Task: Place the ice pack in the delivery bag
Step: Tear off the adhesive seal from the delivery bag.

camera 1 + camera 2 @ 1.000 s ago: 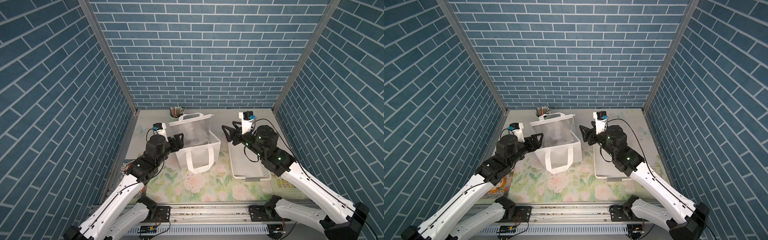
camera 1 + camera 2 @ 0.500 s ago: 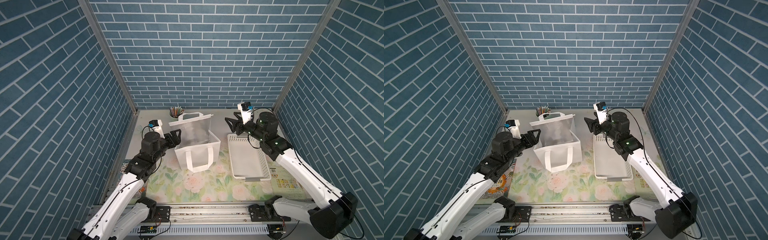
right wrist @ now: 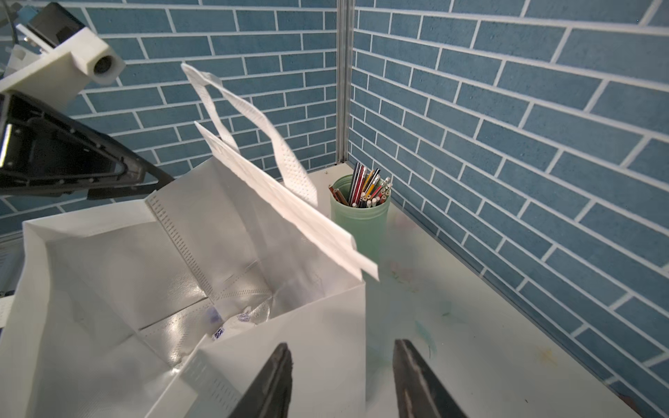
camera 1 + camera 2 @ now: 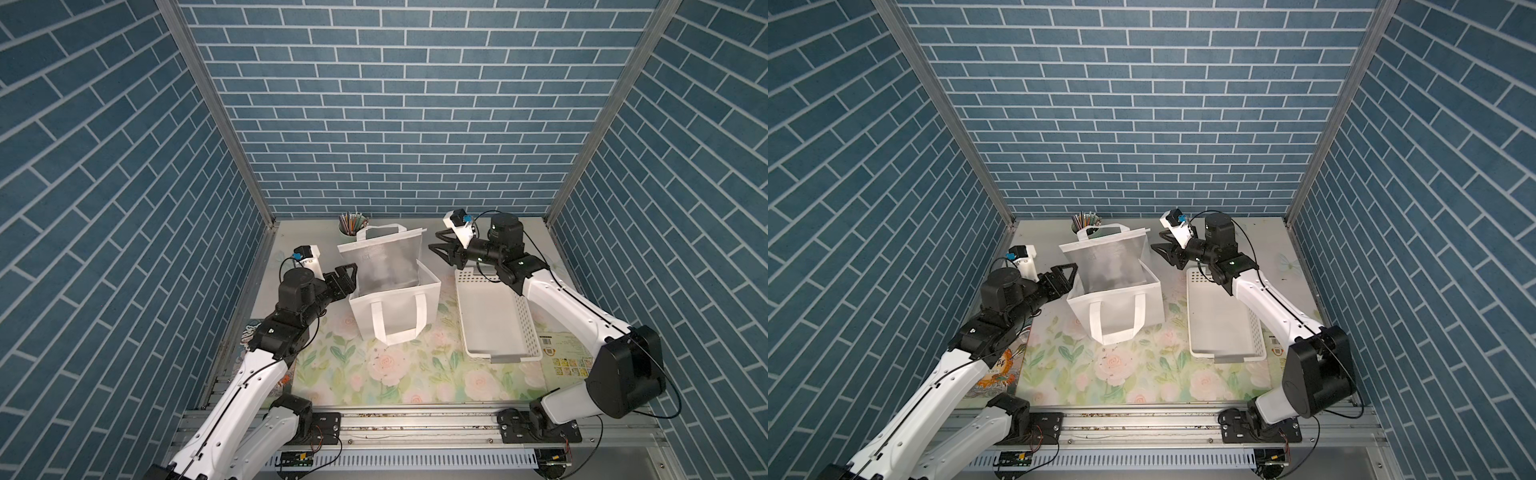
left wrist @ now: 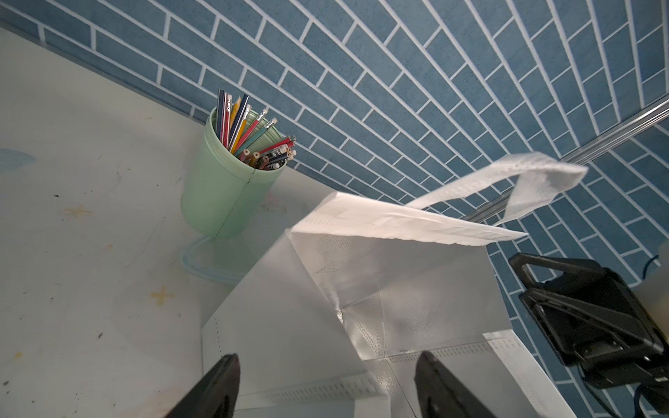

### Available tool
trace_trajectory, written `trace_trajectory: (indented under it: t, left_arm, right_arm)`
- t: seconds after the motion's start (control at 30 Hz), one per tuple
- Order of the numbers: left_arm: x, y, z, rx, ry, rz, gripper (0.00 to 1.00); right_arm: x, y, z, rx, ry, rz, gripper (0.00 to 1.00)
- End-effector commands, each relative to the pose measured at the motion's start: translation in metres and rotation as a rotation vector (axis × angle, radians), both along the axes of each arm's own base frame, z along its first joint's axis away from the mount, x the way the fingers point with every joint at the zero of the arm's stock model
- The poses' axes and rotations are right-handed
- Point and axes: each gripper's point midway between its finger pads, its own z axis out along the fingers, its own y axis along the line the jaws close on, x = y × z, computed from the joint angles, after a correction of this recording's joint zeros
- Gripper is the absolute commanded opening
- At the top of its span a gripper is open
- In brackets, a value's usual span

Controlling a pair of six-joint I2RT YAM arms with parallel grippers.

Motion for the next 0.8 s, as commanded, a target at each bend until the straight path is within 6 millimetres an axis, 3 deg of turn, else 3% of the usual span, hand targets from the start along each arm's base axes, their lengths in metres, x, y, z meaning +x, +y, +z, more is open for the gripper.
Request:
trace_trajectory:
  t: [0.0, 0.23, 0.77]
  left_arm:
    - [-0.003, 0.002, 0.0, -0.013, -0.007, -0.002, 0.8]
    - [-0.006, -0.003, -0.006, -0.028, 0.009, -0.025, 0.8]
    - [-0.01, -0.014, -0.019, -0.038, 0.045, -0.093, 0.8]
  right_arm:
    - [0.01, 0.005, 0.025, 0.023, -0.097, 0.015, 0.49]
    - [0.023, 0.015, 0.019, 0.013, -0.062, 0.034, 0.47]
    - [0.02, 0.024, 0.012, 0.02, -0.006, 0.106, 0.27]
